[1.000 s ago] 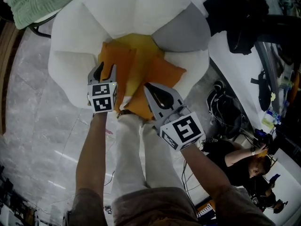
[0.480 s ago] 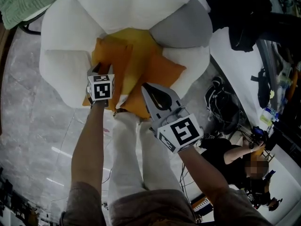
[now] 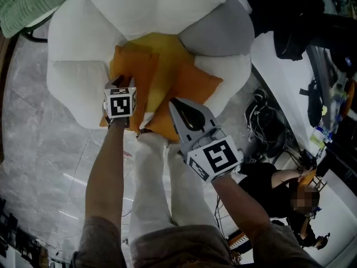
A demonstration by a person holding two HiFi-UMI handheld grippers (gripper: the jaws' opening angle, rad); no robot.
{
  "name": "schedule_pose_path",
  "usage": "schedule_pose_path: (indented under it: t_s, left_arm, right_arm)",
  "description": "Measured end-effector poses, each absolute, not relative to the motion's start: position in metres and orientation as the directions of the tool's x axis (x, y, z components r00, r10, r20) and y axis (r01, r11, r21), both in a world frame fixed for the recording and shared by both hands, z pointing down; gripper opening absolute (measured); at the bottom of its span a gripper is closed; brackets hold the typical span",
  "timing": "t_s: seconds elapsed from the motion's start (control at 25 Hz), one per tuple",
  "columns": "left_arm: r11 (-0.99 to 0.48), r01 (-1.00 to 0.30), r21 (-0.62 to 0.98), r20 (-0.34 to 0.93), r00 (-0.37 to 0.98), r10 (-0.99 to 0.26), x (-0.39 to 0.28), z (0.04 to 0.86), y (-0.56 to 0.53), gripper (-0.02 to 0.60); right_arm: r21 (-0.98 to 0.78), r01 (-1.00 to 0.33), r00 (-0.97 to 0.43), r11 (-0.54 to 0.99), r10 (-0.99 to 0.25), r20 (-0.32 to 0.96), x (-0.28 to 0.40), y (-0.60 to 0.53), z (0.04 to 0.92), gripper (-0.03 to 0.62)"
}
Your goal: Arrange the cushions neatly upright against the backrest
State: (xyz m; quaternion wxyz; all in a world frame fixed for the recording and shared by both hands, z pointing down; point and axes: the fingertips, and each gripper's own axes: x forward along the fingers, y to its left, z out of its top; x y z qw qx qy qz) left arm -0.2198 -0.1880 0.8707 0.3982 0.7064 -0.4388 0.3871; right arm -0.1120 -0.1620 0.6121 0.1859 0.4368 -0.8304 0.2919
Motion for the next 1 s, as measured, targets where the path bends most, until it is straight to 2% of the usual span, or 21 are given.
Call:
schedule_pose_path:
  t_s: [0.4,0.76,1.0]
  left_arm:
    - [-0.311,-0.923,0.227,0.892,0.325,-0.313,-0.217,0.868,-0.183,0.012]
    - [-0.251,-0.923,0.292,0.881,0.361,-0.305,-0.216,0.854,-0.178,0.009]
    - [-0.241,-0.921,0.305,0.846,0.378,-0.376,-0.212,0.82,-0.193,0.009]
  right_arm:
    - [-0.327,-0.843,-0.536,0.426,-0.618,0.576,-0.106,-0.16,0.617,0.02]
    - [-0.328,-0.84,-0.54,0.431,-0.613,0.577,-0.106,-0.157,0.614,0.02]
    - [-0.329,-0.844,-0.535,0.423,-0.618,0.576,-0.102,-0.153,0.602,0.02]
